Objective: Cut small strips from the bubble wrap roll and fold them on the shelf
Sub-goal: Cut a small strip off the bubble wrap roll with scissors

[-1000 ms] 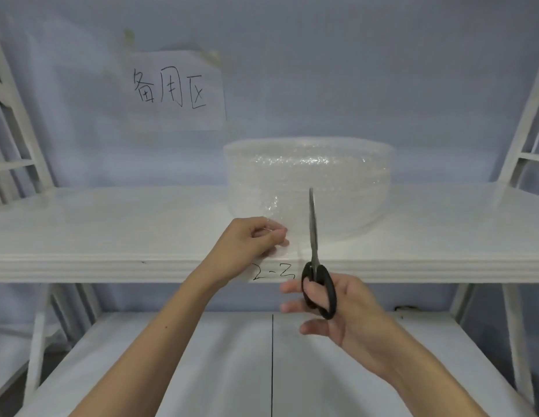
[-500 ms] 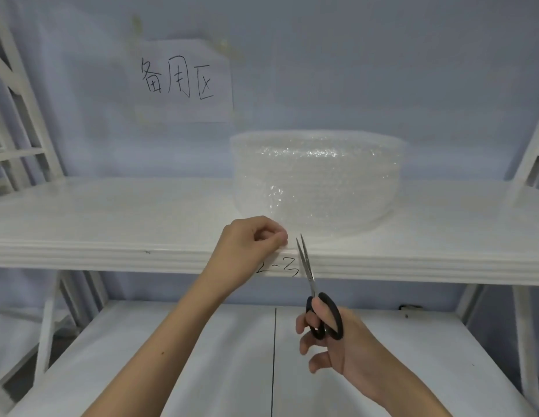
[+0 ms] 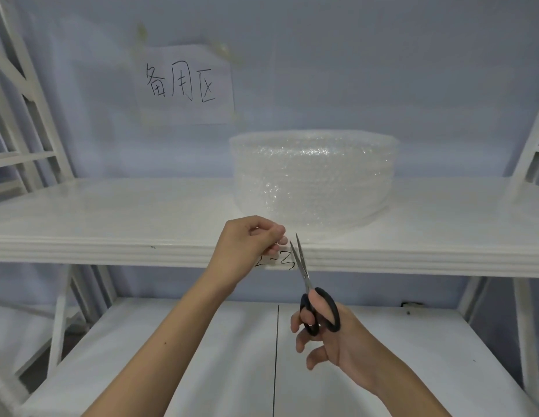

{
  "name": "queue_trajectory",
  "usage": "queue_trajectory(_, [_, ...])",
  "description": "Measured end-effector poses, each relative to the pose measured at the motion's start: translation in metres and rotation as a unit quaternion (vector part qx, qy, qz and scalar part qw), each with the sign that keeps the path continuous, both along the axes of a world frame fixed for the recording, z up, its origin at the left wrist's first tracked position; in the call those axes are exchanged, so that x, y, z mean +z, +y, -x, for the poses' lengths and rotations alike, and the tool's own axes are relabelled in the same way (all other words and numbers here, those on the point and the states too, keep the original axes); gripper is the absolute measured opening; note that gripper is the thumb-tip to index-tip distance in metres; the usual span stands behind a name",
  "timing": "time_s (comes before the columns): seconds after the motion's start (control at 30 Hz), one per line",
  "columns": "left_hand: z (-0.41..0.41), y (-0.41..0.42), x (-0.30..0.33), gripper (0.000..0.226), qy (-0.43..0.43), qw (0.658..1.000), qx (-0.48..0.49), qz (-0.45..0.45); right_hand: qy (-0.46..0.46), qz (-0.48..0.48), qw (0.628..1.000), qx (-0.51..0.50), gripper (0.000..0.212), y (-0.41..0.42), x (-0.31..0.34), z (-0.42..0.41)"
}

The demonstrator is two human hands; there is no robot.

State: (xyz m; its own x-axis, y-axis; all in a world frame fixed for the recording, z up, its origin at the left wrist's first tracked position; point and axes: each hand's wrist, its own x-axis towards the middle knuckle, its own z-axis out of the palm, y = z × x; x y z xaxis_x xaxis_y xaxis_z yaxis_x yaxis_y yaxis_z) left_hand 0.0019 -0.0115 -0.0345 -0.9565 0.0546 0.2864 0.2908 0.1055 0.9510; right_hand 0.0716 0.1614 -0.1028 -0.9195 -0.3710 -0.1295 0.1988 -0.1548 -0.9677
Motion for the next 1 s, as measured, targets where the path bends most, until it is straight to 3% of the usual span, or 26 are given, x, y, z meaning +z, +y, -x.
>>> queue_trajectory(0.8, [-0.001, -0.003, -0.015, 0.007, 0.017, 0.999, -0.014, -0.028, 0.102, 0.003, 0.995, 0.013, 0.039, -0.013, 0.005, 0.031])
queue_trajectory(1.0, [-0.002, -0.004, -0.016, 0.006, 0.017, 0.999, -0.022, -0.017, 0.081, 0.020, 0.996, 0.010, 0.039, -0.016, 0.006, 0.035])
